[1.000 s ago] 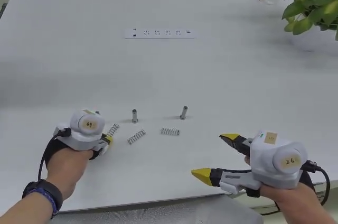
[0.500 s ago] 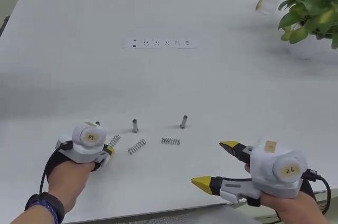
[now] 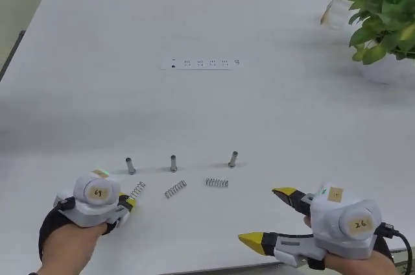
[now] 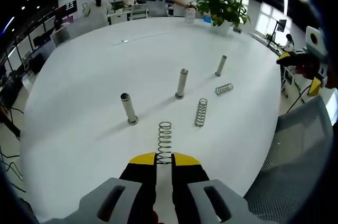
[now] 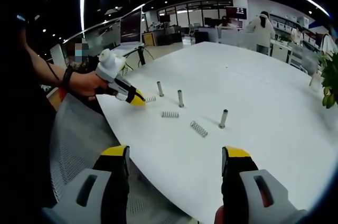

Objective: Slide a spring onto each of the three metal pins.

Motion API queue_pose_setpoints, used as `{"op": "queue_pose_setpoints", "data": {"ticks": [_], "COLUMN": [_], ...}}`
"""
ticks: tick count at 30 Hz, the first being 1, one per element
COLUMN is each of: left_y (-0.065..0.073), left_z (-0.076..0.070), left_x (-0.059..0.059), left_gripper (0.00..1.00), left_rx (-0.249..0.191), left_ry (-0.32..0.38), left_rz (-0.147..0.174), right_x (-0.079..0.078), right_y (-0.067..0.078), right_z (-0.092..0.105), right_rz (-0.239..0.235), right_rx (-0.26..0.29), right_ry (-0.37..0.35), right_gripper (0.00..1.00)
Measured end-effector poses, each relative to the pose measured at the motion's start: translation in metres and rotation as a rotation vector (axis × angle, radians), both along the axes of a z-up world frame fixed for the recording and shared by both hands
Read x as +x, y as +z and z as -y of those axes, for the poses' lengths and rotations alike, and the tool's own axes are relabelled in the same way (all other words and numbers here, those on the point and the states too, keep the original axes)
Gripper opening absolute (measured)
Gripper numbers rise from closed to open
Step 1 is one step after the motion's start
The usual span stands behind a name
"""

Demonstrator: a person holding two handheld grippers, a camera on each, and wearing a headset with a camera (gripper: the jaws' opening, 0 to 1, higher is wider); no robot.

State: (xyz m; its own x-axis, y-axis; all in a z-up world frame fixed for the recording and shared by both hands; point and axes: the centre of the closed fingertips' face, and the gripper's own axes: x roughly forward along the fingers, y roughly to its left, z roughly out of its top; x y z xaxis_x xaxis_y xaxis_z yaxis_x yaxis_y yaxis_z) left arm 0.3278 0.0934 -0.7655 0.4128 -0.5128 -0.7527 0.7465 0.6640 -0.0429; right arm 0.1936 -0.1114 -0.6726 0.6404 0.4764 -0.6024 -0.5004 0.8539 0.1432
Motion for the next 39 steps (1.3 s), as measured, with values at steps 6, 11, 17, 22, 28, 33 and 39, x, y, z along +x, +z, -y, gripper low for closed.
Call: {"op": "queue_pose_setpoints", "data": {"ticks": [6, 11, 17, 22, 28, 33, 39], "left_y": [0.014, 0.028, 0.039, 0.051, 0.061, 0.071, 0.082], "left_z": [-0.005, -0.005, -0.007, -0.002, 0.007, 0.02, 0.04], "left_x": [-0.006, -0.015, -0.019, -0.027, -0.038, -0.048, -0.063], "left_gripper": [0.02, 0.02, 0.02, 0.02, 0.02, 0.02, 0.02], "left_rx": [-0.015, -0.015, -0.023, -0.06, -0.06, -0.068, -0.072], "left_ry": [-0.01, -0.042, -0.062, -0.089, -0.148, -0.215, -0.31], "left_rz": [0.027, 0.065, 0.081, 0.076, 0.094, 0.109, 0.128], "right_x": [0.0, 0.002, 0.003, 0.005, 0.008, 0.012, 0.012], "right_y": [-0.003, -0.002, -0.002, -0.001, -0.001, -0.001, 0.001], "right_z": [-0.006, -0.01, -0.013, -0.019, -0.025, -0.032, -0.044], "right_rz": [-0.007, -0.009, -0.01, -0.013, -0.014, -0.011, -0.01], "right_rx": [0.006, 0.011, 0.016, 0.035, 0.042, 0.048, 0.071], "right_ry": [0.015, 0.023, 0.032, 0.045, 0.065, 0.08, 0.121], "right_gripper": [0.7, 0.7, 0.69, 0.7, 0.68, 0.68, 0.64]}}
